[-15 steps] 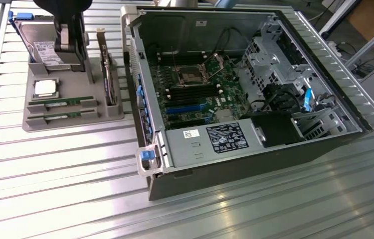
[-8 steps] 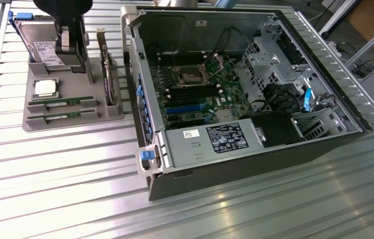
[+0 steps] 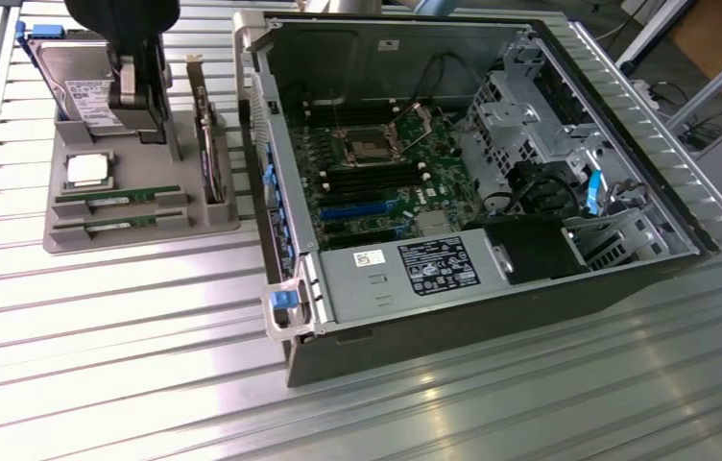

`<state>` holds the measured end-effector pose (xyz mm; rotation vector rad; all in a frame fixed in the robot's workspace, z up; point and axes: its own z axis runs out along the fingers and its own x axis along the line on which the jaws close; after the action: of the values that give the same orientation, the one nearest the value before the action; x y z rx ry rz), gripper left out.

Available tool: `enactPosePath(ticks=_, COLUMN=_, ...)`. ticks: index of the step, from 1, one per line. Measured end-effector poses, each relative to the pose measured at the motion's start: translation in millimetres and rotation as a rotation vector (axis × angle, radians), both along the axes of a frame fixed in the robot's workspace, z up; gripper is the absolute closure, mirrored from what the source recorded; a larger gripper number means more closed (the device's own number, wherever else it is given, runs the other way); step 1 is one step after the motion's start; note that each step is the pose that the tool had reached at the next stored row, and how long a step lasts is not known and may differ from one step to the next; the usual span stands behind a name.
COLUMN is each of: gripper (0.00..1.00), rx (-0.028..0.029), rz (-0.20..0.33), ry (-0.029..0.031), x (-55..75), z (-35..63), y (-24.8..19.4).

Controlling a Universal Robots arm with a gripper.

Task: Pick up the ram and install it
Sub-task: 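Pick up the ram and move it above insertion slot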

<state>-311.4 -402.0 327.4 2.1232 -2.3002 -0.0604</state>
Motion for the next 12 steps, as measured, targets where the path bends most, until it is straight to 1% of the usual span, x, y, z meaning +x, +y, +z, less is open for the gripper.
enactPosePath(ticks=12, gripper=0.64, rx=-0.0005, rz=0.000, ry=0.0000, x=0.0, z=-4.0, y=0.0)
